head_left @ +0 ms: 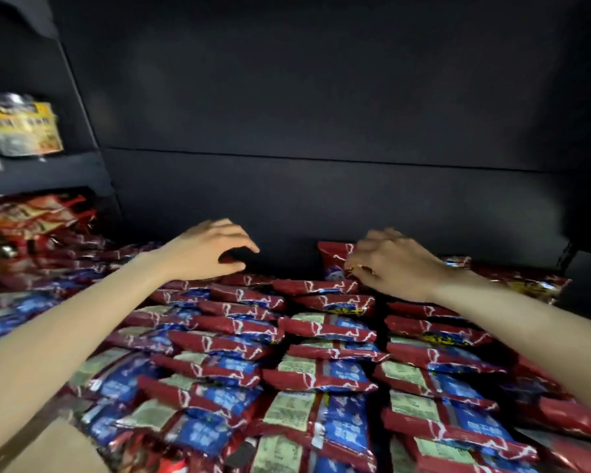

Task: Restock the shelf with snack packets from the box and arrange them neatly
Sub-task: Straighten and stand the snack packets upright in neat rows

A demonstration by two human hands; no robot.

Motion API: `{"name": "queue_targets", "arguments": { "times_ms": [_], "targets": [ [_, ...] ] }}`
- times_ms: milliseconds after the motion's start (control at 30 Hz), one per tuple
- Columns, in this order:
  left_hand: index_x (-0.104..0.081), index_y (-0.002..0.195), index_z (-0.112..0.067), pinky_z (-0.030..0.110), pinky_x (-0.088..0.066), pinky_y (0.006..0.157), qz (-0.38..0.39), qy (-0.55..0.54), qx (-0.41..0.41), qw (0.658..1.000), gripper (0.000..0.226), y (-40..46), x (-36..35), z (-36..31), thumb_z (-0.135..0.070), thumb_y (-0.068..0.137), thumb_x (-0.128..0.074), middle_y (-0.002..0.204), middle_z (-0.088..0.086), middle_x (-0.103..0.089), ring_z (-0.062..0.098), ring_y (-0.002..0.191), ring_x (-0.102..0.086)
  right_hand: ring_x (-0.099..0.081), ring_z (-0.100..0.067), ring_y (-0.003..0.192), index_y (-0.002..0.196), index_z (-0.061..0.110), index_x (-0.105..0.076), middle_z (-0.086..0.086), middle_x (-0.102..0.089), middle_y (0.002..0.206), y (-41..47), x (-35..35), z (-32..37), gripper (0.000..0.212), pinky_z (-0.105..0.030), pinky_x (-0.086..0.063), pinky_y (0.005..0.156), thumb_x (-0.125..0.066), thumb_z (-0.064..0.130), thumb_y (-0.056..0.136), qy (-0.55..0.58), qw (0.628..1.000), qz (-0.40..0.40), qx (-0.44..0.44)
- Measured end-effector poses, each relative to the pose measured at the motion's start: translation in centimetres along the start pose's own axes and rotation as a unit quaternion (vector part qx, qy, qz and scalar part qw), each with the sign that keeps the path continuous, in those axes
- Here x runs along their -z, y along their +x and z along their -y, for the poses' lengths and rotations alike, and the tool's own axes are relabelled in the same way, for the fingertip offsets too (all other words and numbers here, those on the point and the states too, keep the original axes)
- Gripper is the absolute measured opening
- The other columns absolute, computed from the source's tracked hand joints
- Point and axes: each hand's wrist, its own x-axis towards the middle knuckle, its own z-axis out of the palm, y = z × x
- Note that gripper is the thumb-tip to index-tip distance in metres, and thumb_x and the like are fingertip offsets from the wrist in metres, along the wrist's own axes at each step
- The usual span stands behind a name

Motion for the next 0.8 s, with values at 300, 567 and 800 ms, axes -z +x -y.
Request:
{"name": "queue_targets", "arguments": {
  "times_ms": [300,567,800],
  "targets": [
    [-0.050,0.128,-0.037,0.021,-0.027,0.099,0.088,0.010,-0.098,0.991,0.052,2.7,-2.9,3.6,-0.061,0.082,-0.055,0.127,-0.016,-0.051,0.007,0.120,-0.042,-0.050,-0.020,0.118,0.136,0.030,-0.040,0.003,-0.052,0.131,6.3,-3.2,6.3,0.043,-0.036,-0.044,0.092,-0.040,0.048,0.097,0.082,0.976,0.184,-0.083],
    [-0.053,0.121,-0.022,0.031,-0.043,0.067,0.071,0.085,-0.138,0.984,0.029,6.8,-4.6,3.2,-0.027,0.093,-0.045,0.111,0.000,-0.066,0.022,0.095,-0.062,-0.034,-0.009,0.132,0.143,0.032,-0.035,0.010,-0.041,0.144,3.9,-3.5,6.8,0.046,-0.030,-0.033,0.108,-0.046,0.035,0.098,0.135,0.968,0.185,-0.099],
    [-0.051,0.106,-0.011,0.037,-0.042,0.058,-0.016,0.044,-0.093,0.994,0.021,10.4,-5.0,1.2,-0.003,0.092,-0.037,0.094,0.007,-0.066,0.027,0.080,-0.063,-0.050,-0.005,0.114,0.125,0.025,-0.057,0.011,-0.055,0.126,4.9,-3.3,5.6,0.035,-0.020,-0.036,0.097,-0.040,0.041,0.099,0.190,0.958,0.150,-0.152]
  ]
}}
